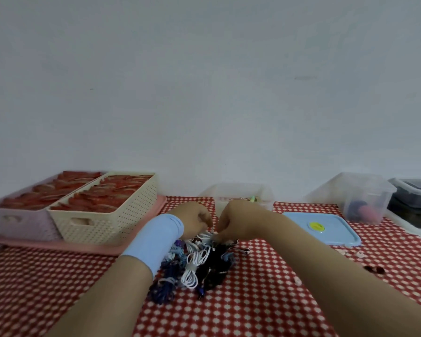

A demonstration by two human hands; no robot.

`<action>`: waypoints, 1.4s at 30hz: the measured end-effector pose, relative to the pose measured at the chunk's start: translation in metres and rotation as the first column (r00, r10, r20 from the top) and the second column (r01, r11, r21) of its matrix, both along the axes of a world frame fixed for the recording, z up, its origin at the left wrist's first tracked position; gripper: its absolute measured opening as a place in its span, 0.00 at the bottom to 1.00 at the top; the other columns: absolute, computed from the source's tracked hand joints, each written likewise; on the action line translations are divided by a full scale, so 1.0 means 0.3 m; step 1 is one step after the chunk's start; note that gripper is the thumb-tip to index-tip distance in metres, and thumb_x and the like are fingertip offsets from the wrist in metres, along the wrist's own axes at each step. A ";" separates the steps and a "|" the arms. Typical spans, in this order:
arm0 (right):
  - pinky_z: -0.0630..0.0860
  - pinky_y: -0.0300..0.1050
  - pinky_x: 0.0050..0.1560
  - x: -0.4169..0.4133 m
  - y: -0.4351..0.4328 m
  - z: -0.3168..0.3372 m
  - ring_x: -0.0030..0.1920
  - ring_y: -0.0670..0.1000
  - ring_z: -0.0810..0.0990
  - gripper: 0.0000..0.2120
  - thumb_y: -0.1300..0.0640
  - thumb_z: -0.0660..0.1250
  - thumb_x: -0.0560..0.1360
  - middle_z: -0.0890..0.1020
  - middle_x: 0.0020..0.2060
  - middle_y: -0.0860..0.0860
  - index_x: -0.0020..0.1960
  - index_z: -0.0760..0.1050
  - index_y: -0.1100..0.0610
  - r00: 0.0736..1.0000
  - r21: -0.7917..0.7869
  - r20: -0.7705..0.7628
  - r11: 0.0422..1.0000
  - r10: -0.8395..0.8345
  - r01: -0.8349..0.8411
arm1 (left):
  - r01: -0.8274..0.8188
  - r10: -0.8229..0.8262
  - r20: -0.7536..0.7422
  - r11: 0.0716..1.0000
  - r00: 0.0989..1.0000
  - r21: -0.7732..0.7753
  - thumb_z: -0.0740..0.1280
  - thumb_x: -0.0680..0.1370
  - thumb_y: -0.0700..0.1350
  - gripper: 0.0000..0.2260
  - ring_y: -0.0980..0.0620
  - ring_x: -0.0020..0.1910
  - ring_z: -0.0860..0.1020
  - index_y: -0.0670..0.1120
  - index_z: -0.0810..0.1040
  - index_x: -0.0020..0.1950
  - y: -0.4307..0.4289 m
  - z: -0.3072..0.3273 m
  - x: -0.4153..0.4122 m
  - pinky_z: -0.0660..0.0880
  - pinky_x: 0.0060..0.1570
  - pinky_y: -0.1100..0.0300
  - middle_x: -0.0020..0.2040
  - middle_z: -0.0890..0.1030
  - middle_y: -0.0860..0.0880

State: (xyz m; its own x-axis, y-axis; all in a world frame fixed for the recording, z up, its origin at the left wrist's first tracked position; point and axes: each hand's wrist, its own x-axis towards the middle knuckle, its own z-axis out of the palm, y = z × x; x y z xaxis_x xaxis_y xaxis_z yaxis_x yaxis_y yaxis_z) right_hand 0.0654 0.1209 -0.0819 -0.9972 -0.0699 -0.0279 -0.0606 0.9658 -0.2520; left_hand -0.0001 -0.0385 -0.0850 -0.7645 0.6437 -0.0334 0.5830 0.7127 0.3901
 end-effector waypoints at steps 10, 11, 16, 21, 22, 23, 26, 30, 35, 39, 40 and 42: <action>0.80 0.49 0.50 0.028 -0.044 0.026 0.46 0.50 0.82 0.09 0.46 0.69 0.78 0.85 0.45 0.47 0.48 0.83 0.51 0.984 -0.181 -0.136 0.980 -0.112 0.086 | -0.076 0.069 0.033 0.962 0.997 0.261 0.67 0.79 0.48 0.12 0.57 0.56 0.77 0.56 0.79 0.62 -0.107 -0.007 0.035 0.71 0.61 0.60 0.59 0.79 0.57; 0.80 0.48 0.50 0.029 -0.040 0.034 0.46 0.50 0.81 0.07 0.48 0.69 0.78 0.84 0.45 0.48 0.47 0.82 0.51 0.979 -0.237 -0.170 0.969 -0.116 0.073 | -0.083 0.081 0.019 0.947 0.997 0.312 0.68 0.78 0.49 0.11 0.58 0.56 0.78 0.57 0.79 0.60 -0.105 0.004 0.039 0.71 0.61 0.58 0.57 0.80 0.59; 0.72 0.40 0.45 0.049 -0.029 0.062 0.40 0.41 0.78 0.03 0.55 0.71 0.78 0.82 0.41 0.44 0.49 0.82 0.54 0.940 -0.485 -0.297 0.875 -0.169 0.004 | -0.159 0.143 0.074 0.787 0.987 0.596 0.73 0.74 0.40 0.09 0.51 0.43 0.83 0.55 0.82 0.43 -0.081 0.069 0.055 0.80 0.54 0.52 0.43 0.83 0.56; 0.72 0.38 0.44 0.071 -0.026 0.073 0.43 0.45 0.79 0.15 0.46 0.74 0.75 0.83 0.45 0.47 0.57 0.81 0.54 0.962 -0.684 -0.178 0.729 -0.206 0.029 | -0.174 0.045 0.185 0.610 0.982 0.773 0.70 0.75 0.31 0.12 0.49 0.47 0.83 0.48 0.82 0.47 -0.061 0.114 0.067 0.82 0.44 0.59 0.47 0.83 0.48; 0.71 0.40 0.44 0.072 -0.026 0.070 0.42 0.46 0.77 0.16 0.47 0.75 0.74 0.80 0.42 0.49 0.54 0.82 0.57 0.975 -0.688 -0.130 0.724 -0.180 0.042 | -0.174 0.021 0.199 0.577 0.980 0.798 0.69 0.75 0.30 0.12 0.50 0.47 0.83 0.47 0.82 0.47 -0.059 0.124 0.076 0.82 0.43 0.61 0.47 0.83 0.47; 0.70 0.42 0.44 0.072 -0.028 0.065 0.41 0.48 0.75 0.17 0.48 0.76 0.74 0.78 0.39 0.51 0.52 0.82 0.61 0.983 -0.684 -0.099 0.728 -0.152 0.044 | -0.170 0.007 0.199 0.551 0.980 0.817 0.69 0.75 0.29 0.12 0.50 0.46 0.83 0.47 0.82 0.47 -0.058 0.131 0.082 0.81 0.42 0.62 0.47 0.83 0.47; 0.72 0.48 0.46 0.066 -0.039 0.051 0.41 0.52 0.78 0.13 0.53 0.75 0.75 0.83 0.39 0.55 0.48 0.82 0.63 0.991 -0.711 -0.067 0.703 -0.119 0.037 | -0.173 0.002 0.199 0.499 0.980 0.849 0.67 0.76 0.28 0.14 0.50 0.47 0.83 0.48 0.82 0.46 -0.069 0.136 0.086 0.82 0.43 0.61 0.46 0.83 0.47; 0.78 0.44 0.44 0.058 -0.071 0.046 0.40 0.48 0.83 0.06 0.59 0.72 0.77 0.86 0.42 0.55 0.50 0.81 0.62 0.987 -0.773 -0.068 0.634 -0.146 0.040 | -0.178 0.093 0.152 0.516 0.984 0.837 0.65 0.77 0.29 0.16 0.51 0.48 0.82 0.51 0.82 0.47 -0.100 0.122 0.070 0.81 0.44 0.62 0.49 0.82 0.48; 0.79 0.49 0.42 0.042 -0.103 0.030 0.36 0.53 0.79 0.04 0.63 0.70 0.78 0.81 0.34 0.53 0.45 0.79 0.57 0.989 -0.866 -0.015 0.496 -0.148 0.061 | -0.194 0.180 0.106 0.599 0.978 0.777 0.64 0.80 0.33 0.14 0.51 0.49 0.80 0.52 0.82 0.50 -0.145 0.104 0.062 0.81 0.43 0.61 0.52 0.80 0.47; 0.73 0.39 0.29 0.042 -0.118 0.022 0.28 0.45 0.74 0.05 0.61 0.69 0.79 0.80 0.34 0.51 0.45 0.81 0.57 0.972 -0.813 -0.109 0.581 -0.209 0.034 | -0.148 0.205 -0.044 0.825 0.978 0.546 0.60 0.83 0.38 0.14 0.50 0.59 0.77 0.49 0.81 0.61 -0.173 0.107 0.063 0.71 0.59 0.61 0.62 0.79 0.50; 0.72 0.37 0.28 0.039 -0.120 0.020 0.28 0.44 0.74 0.04 0.62 0.69 0.79 0.80 0.36 0.51 0.45 0.81 0.58 0.969 -0.795 -0.119 0.605 -0.218 0.039 | -0.150 0.212 -0.059 0.837 0.976 0.526 0.60 0.83 0.38 0.14 0.51 0.61 0.76 0.49 0.82 0.61 -0.174 0.107 0.066 0.69 0.58 0.62 0.62 0.79 0.50; 0.74 0.38 0.34 0.032 -0.124 0.019 0.33 0.45 0.77 0.05 0.66 0.68 0.77 0.81 0.38 0.52 0.46 0.81 0.59 0.974 -0.772 -0.100 0.634 -0.202 0.052 | -0.170 0.239 -0.056 0.817 0.970 0.551 0.59 0.83 0.38 0.14 0.51 0.60 0.77 0.48 0.83 0.59 -0.173 0.107 0.073 0.69 0.57 0.62 0.62 0.80 0.49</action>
